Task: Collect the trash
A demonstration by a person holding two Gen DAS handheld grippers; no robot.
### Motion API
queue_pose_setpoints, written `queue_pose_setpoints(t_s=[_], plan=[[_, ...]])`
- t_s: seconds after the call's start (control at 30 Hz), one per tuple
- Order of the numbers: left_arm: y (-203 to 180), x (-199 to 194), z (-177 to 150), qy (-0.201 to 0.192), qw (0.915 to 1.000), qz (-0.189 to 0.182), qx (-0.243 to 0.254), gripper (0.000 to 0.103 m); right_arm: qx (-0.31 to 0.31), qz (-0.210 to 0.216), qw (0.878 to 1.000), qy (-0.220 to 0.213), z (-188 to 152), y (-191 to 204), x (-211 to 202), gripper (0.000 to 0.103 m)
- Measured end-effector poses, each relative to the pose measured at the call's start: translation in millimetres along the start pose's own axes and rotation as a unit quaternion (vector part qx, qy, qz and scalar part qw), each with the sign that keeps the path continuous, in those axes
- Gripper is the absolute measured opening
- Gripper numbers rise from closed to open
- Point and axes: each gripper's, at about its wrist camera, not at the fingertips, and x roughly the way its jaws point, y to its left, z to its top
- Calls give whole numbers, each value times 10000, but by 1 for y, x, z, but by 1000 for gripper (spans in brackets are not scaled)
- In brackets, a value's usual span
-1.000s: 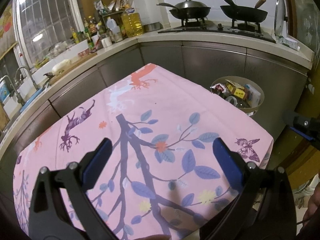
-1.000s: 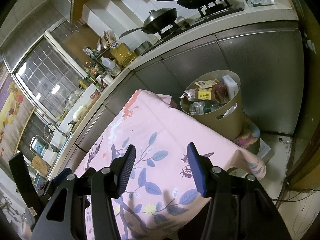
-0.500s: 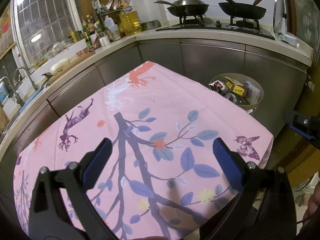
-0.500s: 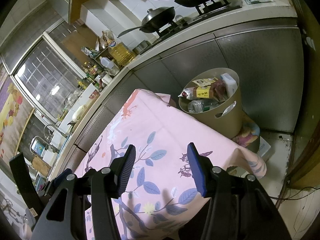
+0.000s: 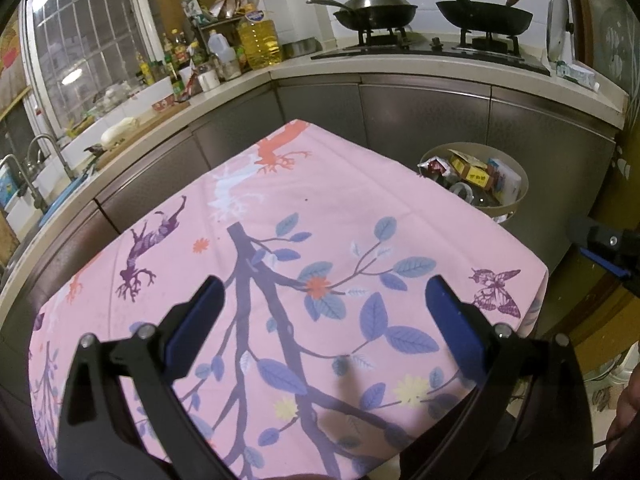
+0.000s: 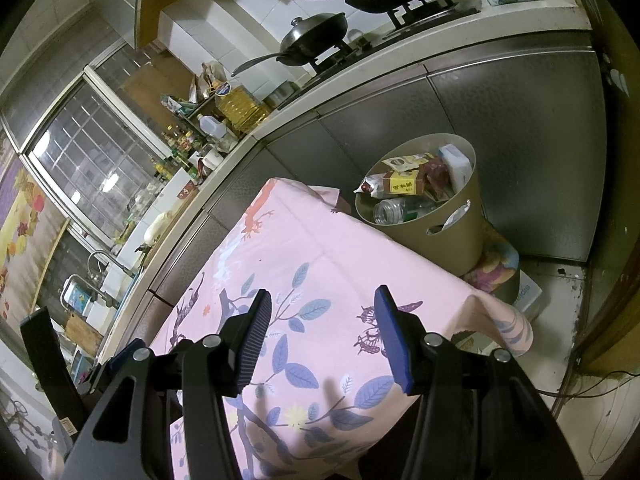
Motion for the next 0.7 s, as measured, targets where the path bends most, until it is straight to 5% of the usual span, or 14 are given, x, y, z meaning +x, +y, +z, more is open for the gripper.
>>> queue_pose_setpoints(t_s=[0.7], plan=[[-1,0,-3,14,10000,-8,39,97,20,8,10000,12,1,-3,1,51]])
